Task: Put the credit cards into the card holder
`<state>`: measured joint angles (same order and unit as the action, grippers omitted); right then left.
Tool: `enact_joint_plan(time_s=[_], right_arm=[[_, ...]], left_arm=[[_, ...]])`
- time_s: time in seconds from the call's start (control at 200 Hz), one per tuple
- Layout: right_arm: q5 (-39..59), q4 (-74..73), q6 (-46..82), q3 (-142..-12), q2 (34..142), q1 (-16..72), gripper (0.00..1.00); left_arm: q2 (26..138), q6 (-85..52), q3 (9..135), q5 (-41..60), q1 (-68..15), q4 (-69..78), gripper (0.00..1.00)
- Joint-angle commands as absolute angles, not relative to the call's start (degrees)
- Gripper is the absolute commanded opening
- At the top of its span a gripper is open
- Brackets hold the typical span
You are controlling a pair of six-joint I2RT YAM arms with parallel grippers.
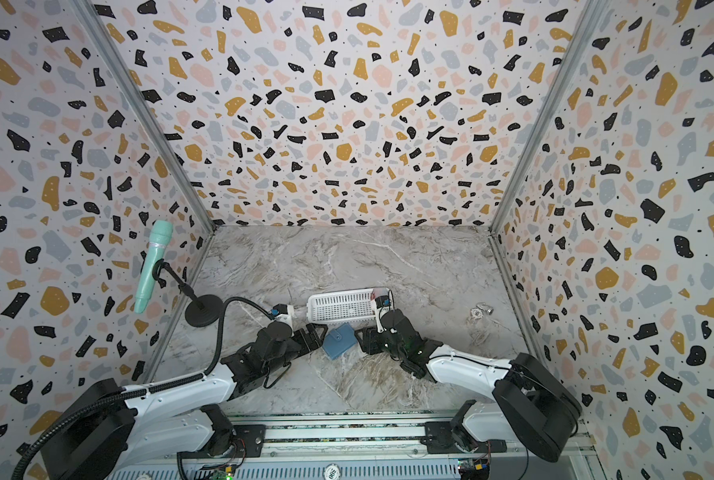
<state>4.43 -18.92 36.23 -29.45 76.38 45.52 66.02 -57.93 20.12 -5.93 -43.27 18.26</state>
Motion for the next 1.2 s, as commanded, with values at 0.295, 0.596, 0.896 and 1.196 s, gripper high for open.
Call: enact_joint_plan(time_s=[0.295, 0.596, 0.896, 1.196], right_arm=[[9.12, -20.3, 38.32, -35.24, 86.03, 45.97, 0.5], [10.36, -20.12, 38.58, -36.91, 89.85, 46.54, 0.5], [7.31, -18.27, 37.97, -37.7, 90.65, 47.1, 0.5], [6.27, -17.25, 37.36, -37.44, 90.72, 47.5, 0.5]], left_arm=[[66.95, -58.9, 21.29, -4.48, -43.6, 18.11, 0.87], [66.79, -57.85, 21.23, -4.78, -43.8, 15.64, 0.86], [66.88, -58.3, 20.31, -3.1, -44.0, 15.99, 0.85], [67.82, -58.8, 20.48, -1.92, -44.3, 15.2, 0.79]])
